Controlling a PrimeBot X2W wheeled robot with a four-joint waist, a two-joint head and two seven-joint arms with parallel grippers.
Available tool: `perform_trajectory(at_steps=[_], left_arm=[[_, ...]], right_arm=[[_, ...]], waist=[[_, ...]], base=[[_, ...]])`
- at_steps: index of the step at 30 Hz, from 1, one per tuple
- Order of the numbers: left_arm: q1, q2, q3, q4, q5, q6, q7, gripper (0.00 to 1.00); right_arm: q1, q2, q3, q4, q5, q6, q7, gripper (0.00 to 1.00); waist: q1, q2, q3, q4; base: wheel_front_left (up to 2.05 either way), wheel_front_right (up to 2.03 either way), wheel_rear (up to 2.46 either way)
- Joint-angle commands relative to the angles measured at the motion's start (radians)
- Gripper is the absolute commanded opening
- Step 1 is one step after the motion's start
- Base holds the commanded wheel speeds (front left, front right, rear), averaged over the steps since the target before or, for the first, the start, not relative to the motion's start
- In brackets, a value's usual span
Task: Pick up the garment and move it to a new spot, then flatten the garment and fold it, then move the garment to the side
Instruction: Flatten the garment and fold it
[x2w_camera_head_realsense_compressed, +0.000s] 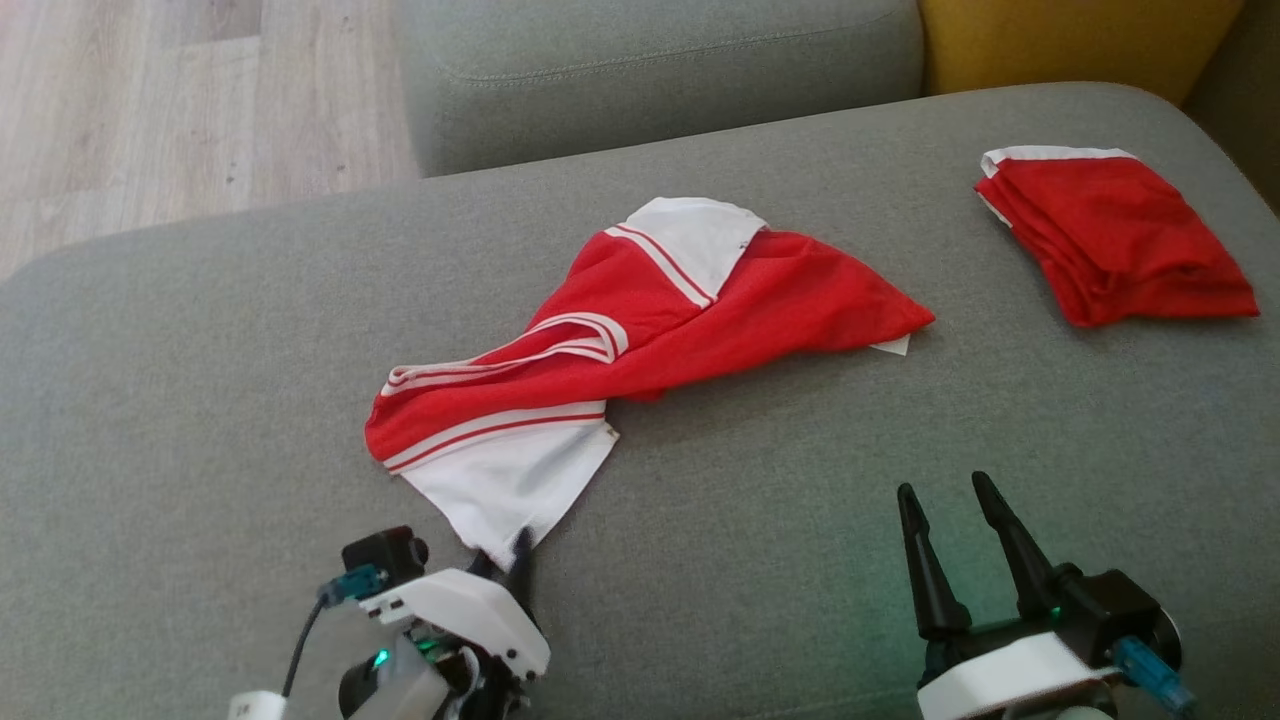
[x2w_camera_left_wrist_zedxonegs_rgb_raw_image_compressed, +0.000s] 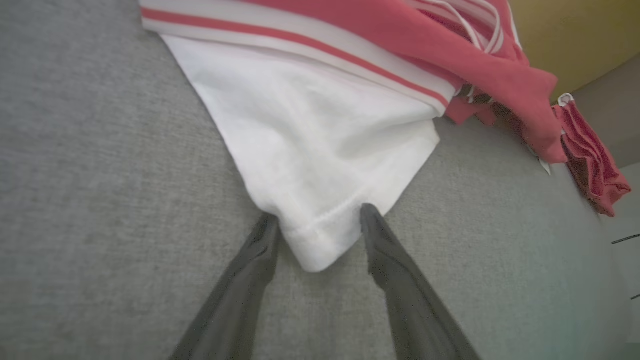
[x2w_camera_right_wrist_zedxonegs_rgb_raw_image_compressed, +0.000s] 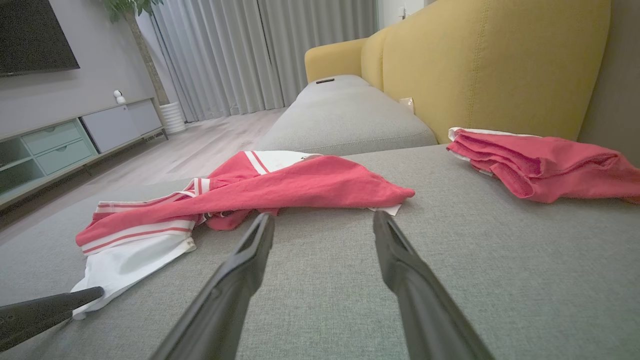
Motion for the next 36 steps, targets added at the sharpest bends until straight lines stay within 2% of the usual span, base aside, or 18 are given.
perform_trajectory(at_steps=[1, 6, 13, 19, 25, 31, 36], left_arm=[[-0.036, 0.008, 0.024, 0.001, -0.010, 0.007, -0.004, 0.00], [-0.006, 0.008, 0.119, -0.063, 0.002, -0.028, -0.005, 0.00], [0.167, 0.031, 0.433, -0.298, 0.103, -0.079, -0.005, 0.00], [0.258, 0.073, 0.562, -0.426, 0.172, -0.081, -0.005, 0.00], [0.254, 0.093, 0.596, -0.488, 0.192, -0.084, -0.005, 0.00], [0.234, 0.076, 0.587, -0.517, 0.204, -0.085, -0.005, 0.00], [0.227, 0.064, 0.569, -0.528, 0.215, -0.086, -0.005, 0.00]], right_arm=[[-0.056, -0.010, 0.022, -0.036, -0.010, 0.007, -0.006, 1.00], [-0.049, -0.011, 0.007, -0.043, -0.014, 0.007, -0.006, 1.00], [-0.040, -0.011, -0.015, -0.045, -0.004, 0.007, -0.006, 1.00], [-0.055, -0.017, -0.016, -0.032, 0.006, 0.007, -0.006, 1.00], [-0.081, -0.023, -0.001, 0.064, 0.026, 0.007, -0.006, 1.00], [-0.125, -0.013, -0.043, 0.219, 0.031, 0.007, 0.027, 1.00], [-0.173, -0.005, -0.060, 0.285, 0.037, 0.007, 0.030, 1.00]], waist=[[0.0000, 0.0000, 0.001, 0.005], [0.0000, 0.0000, -0.003, 0.031], [0.0000, 0.0000, -0.001, 0.111], [0.0000, 0.0000, 0.021, 0.160], [0.0000, 0.0000, 0.060, 0.204], [0.0000, 0.0000, 0.083, 0.224], [0.0000, 0.0000, 0.092, 0.231]], base=[[0.00, 0.00, 0.00], [0.00, 0.00, 0.00], [0.00, 0.00, 0.00], [0.00, 0.00, 0.00], [0.00, 0.00, 0.00], [0.00, 0.00, 0.00], [0.00, 0.00, 0.00]])
